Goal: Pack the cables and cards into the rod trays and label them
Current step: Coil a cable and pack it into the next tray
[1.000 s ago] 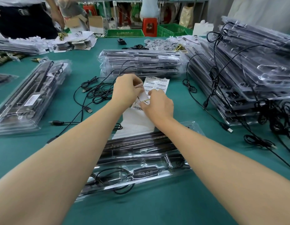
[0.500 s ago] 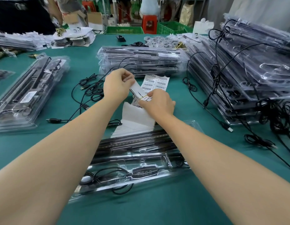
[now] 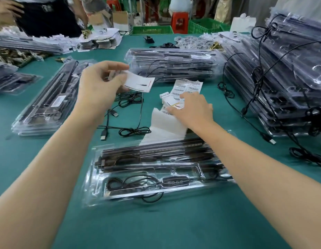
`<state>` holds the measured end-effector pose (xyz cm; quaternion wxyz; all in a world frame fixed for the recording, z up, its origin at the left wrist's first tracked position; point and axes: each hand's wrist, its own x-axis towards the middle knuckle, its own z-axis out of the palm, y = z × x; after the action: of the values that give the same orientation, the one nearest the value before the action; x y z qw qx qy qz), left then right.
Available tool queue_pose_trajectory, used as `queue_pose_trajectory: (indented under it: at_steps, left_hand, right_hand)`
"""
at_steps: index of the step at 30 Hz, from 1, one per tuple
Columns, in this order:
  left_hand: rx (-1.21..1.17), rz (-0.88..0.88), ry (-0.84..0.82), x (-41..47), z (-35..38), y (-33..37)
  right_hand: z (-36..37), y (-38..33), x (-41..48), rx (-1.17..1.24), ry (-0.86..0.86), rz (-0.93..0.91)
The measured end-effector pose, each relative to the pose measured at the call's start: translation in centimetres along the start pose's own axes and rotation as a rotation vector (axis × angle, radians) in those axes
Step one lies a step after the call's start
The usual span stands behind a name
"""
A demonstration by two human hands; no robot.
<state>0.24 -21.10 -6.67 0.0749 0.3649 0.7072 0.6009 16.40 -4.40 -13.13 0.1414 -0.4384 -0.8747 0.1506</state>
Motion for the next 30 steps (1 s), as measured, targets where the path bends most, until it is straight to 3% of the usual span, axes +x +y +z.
queue_pose_trajectory:
  at_steps: [6, 10, 13, 16, 23, 26, 30]
  left_hand:
    - [-0.072, -0.121, -0.081, -10.5, -6.3, 1.1]
    - [-0.086, -0.227, -0.033, -15.6, -7.8, 0.9]
    - [-0.133, -0.280, 0.058, -18.7, -8.6, 0.5]
    - [-0.193, -0.310, 0.041, -21.8, -8.2, 0.8]
    - [-0.138, -0.387, -0.005, -26.8, -5.3, 0.7]
    - [-0.061, -0.296, 0.022, -27.2, -4.9, 0.1]
    - [0.445, 0.109, -0.100, -26.7, -5.7, -0.5]
  right_hand:
    - [-4.1, -0.7, -11.3, 0.347, 0.127, -0.546]
    - [-2.7, -0.3, -19.1, 0.233, 0.224, -0.770]
    - [-1.1, -0.3, -20.9, 0.093, 0.157, -0.852]
    - [-0.9, -1.0, -21.3, 0.147, 0.135, -0.855]
    - [0.2, -2.1, -22.7, 0.242, 0.345, -0.970]
    - [0.6, -1.3, -22.5, 0.123, 0.359, -1.022]
    - [0.9, -0.2, -21.6, 0.099, 0.361, -1.000]
